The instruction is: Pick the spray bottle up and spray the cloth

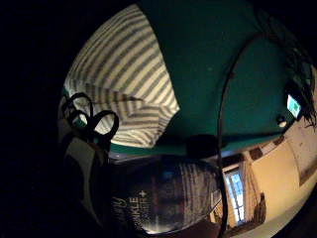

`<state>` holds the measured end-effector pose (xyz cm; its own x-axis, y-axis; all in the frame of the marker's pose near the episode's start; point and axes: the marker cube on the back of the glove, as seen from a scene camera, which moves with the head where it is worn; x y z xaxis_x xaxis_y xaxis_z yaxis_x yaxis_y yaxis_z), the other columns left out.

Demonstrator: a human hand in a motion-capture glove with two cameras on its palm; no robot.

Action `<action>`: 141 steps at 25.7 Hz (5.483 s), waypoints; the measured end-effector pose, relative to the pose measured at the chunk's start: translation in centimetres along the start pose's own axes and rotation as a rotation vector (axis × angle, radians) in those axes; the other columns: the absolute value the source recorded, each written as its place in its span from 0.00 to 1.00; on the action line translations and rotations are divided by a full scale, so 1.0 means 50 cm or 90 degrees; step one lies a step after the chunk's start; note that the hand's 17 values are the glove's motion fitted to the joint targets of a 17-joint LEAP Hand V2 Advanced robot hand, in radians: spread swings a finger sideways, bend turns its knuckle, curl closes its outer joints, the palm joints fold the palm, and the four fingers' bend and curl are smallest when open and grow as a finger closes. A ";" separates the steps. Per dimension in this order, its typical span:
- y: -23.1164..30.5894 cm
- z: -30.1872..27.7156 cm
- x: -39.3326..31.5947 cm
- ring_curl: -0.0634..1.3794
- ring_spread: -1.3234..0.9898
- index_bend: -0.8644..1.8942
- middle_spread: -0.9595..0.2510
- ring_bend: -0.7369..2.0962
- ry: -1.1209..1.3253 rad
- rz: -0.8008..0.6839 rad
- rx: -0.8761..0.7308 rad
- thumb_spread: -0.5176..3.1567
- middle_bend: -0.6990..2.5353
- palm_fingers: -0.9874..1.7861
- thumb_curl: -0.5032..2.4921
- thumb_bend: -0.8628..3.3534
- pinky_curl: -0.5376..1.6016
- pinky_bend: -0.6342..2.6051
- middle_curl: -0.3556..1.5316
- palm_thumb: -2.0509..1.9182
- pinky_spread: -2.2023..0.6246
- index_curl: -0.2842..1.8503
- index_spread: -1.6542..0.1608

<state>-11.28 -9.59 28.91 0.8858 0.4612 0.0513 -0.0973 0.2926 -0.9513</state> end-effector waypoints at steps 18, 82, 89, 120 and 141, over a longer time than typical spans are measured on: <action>0.265 -0.194 -0.131 0.37 0.48 0.44 0.63 0.51 -0.237 -0.335 0.230 0.28 0.43 0.86 0.46 0.20 0.44 0.33 0.48 0.75 0.67 0.43 0.77; -0.004 -0.023 -0.376 0.37 0.48 0.45 0.63 0.51 -0.444 -0.618 0.505 0.26 0.43 0.86 0.47 0.20 0.44 0.33 0.48 0.75 0.67 0.43 0.76; -0.039 -0.051 -0.419 0.37 0.48 0.45 0.63 0.51 -0.425 -0.597 0.479 0.26 0.43 0.86 0.47 0.20 0.44 0.33 0.48 0.75 0.67 0.43 0.76; -0.132 -0.105 -0.544 0.37 0.48 0.45 0.63 0.51 -0.425 -0.565 0.436 0.26 0.43 0.86 0.47 0.20 0.44 0.33 0.48 0.74 0.66 0.43 0.77; -0.124 -0.093 -0.504 0.35 0.50 0.36 0.65 0.47 -0.369 -0.496 0.478 0.35 0.40 0.72 0.41 0.19 0.42 0.26 0.46 0.69 0.78 0.38 0.75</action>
<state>-30.89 -26.91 32.09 0.5098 0.1957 0.8377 -0.0397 0.9781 -0.2043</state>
